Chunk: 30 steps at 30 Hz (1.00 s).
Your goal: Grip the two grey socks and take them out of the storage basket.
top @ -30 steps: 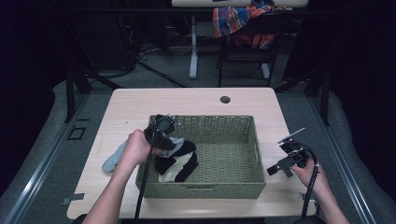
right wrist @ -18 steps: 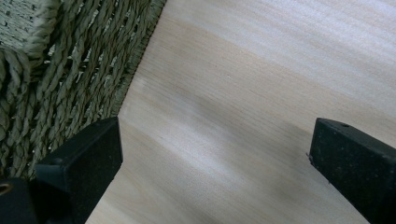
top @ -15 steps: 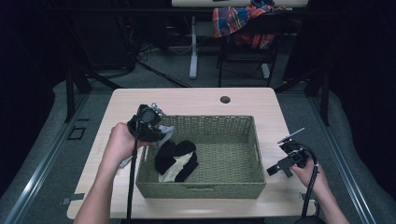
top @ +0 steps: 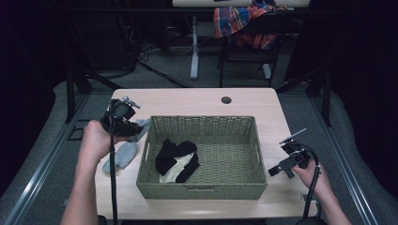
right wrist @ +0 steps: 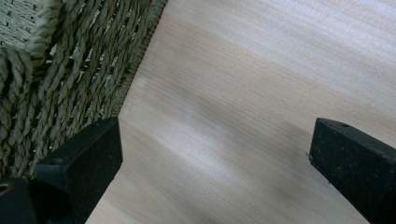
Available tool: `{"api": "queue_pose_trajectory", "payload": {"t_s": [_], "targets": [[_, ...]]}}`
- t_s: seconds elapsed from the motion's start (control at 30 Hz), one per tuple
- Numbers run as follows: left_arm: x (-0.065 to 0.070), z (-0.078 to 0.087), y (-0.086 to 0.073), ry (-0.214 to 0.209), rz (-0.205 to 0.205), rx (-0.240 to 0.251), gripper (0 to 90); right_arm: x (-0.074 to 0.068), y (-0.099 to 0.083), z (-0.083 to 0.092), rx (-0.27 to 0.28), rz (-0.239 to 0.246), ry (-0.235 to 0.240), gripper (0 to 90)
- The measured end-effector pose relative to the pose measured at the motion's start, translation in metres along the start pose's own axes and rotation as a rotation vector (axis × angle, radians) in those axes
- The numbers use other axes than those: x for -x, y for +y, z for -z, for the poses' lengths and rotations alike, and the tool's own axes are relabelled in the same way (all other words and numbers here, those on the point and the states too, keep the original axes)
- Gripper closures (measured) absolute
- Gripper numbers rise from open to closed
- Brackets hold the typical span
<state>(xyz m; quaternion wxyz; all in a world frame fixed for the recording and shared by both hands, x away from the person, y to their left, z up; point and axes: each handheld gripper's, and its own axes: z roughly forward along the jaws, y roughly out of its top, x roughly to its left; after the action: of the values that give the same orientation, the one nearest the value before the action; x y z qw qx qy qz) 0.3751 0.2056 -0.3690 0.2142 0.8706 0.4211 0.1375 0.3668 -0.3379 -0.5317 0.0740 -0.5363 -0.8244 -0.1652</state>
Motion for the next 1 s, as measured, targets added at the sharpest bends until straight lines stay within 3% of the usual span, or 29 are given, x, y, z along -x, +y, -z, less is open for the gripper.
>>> {"api": "queue_pose_trajectory", "payload": {"t_s": [0.13,0.33,0.8,1.0], "targets": [[-0.02,-0.006,-0.011,0.057,0.065,-0.028,82.0,0.0,-0.001,-0.001,0.014,-0.012,0.006,2.4],[-0.047,-0.025,-0.029,0.056,0.148,-0.083,82.0,0.0,0.0,0.0,-0.002,0.0,-0.001,2.5],[-0.076,-0.064,-0.055,0.025,0.255,-0.16,82.0,0.0,0.0,0.0,-0.002,-0.001,0.003,2.6],[-0.083,-0.081,-0.064,0.014,0.275,-0.186,81.9,0.0,0.0,0.0,-0.002,0.0,0.002,2.6]]}}
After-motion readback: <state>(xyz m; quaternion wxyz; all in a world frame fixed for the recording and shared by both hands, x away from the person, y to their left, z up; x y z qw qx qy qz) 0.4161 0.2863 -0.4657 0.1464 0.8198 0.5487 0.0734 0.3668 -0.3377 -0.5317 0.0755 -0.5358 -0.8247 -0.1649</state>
